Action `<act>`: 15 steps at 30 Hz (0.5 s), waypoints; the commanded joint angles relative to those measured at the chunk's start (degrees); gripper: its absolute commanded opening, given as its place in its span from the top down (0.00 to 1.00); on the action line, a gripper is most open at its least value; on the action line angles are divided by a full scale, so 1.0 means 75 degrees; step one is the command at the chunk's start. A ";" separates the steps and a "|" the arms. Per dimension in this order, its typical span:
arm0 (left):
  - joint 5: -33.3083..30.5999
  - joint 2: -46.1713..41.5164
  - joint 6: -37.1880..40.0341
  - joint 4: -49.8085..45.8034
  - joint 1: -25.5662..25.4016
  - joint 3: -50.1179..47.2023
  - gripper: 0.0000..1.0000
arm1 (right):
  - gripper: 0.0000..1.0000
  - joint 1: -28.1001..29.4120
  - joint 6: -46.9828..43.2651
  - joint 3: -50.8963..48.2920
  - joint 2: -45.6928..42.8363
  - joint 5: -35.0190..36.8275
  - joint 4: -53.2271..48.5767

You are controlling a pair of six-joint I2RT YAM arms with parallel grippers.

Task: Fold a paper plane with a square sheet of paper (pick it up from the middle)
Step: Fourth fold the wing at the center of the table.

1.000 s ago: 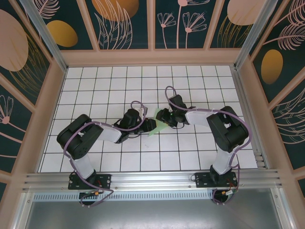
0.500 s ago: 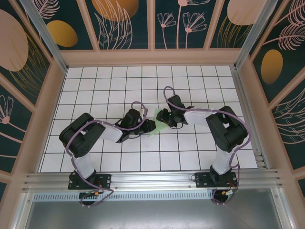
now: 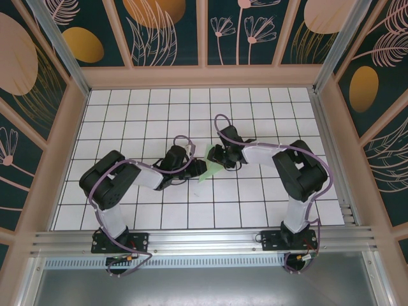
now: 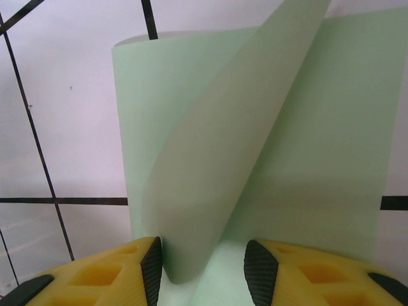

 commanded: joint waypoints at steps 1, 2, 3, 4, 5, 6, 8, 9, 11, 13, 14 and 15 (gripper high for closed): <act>-0.0327 -0.0521 -0.0288 0.0408 0.0169 -0.0319 0.76 | 0.55 -0.0004 -0.0169 -0.0554 0.1235 0.1110 -0.1342; -0.0431 -0.0642 -0.0291 0.0420 0.0212 -0.0388 0.76 | 0.56 0.0002 -0.0170 -0.0536 0.1252 0.1115 -0.1354; -0.0523 -0.0643 -0.0300 0.0420 0.0234 -0.0450 0.76 | 0.56 -0.0001 -0.0172 -0.0528 0.1254 0.1110 -0.1364; -0.0619 -0.0856 -0.0299 0.0410 0.0246 -0.0496 0.76 | 0.56 0.0006 -0.0181 -0.0523 0.1246 0.1110 -0.1373; -0.0697 -0.0927 -0.0303 0.0399 0.0260 -0.0549 0.76 | 0.56 0.0004 -0.0191 -0.0512 0.1260 0.1109 -0.1380; -0.0749 -0.0953 -0.0312 0.0380 0.0275 -0.0571 0.76 | 0.56 0.0006 -0.0187 -0.0512 0.1260 0.1110 -0.1373; -0.0775 -0.0951 -0.0313 0.0341 0.0305 -0.0587 0.76 | 0.56 0.0017 -0.0192 -0.0505 0.1280 0.1096 -0.1372; -0.0770 -0.0946 -0.0314 0.0349 0.0314 -0.0582 0.76 | 0.56 0.0022 -0.0196 -0.0489 0.1291 0.1096 -0.1383; -0.0740 -0.0919 -0.0312 0.0340 0.0316 -0.0563 0.76 | 0.56 0.0020 -0.0181 -0.0477 0.1303 0.1110 -0.1401; -0.0640 -0.0858 -0.0308 0.0389 0.0313 -0.0525 0.76 | 0.56 0.0025 -0.0191 -0.0465 0.1322 0.1134 -0.1417; -0.0541 -0.0820 -0.0297 0.0428 0.0316 -0.0501 0.76 | 0.56 0.0026 -0.0203 -0.0458 0.1346 0.1134 -0.1427; -0.0406 -0.0762 -0.0267 0.0487 0.0307 -0.0462 0.76 | 0.56 0.0032 -0.0221 -0.0432 0.1363 0.1128 -0.1440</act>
